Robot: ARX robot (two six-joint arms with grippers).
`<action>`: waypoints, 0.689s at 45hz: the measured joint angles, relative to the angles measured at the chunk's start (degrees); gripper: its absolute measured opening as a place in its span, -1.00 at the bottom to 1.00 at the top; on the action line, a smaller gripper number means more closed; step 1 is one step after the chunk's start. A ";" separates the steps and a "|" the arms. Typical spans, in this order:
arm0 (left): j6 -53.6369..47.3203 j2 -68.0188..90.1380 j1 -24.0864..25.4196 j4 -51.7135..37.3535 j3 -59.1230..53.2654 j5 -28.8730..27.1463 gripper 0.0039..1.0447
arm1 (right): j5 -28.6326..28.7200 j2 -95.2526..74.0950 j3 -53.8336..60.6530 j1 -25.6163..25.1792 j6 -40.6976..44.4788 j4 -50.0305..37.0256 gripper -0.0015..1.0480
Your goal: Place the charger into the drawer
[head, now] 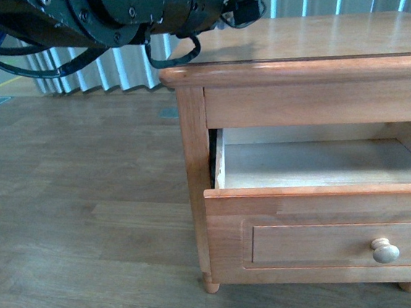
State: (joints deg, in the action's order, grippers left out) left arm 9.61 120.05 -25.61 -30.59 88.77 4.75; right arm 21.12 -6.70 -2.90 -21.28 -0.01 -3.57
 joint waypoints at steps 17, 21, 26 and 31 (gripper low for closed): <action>-1.14 -6.19 -9.49 -1.38 -6.60 2.71 -0.25 | -0.02 0.00 0.00 0.00 -0.02 0.00 0.84; -1.36 -6.56 -11.50 -1.88 -7.93 3.50 -0.25 | 0.00 0.00 0.00 0.00 0.00 0.00 0.84; -1.14 -7.06 -13.18 -2.36 -9.44 4.42 -0.25 | 0.00 0.00 0.00 0.00 0.00 0.00 0.84; -1.11 -7.15 -13.99 -2.36 -10.54 4.79 -0.25 | 0.00 0.00 0.02 0.00 0.00 0.00 0.84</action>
State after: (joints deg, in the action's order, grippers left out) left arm 8.49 112.90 -39.59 -32.95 78.24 9.54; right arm 21.12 -6.70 -2.87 -21.28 -0.01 -3.57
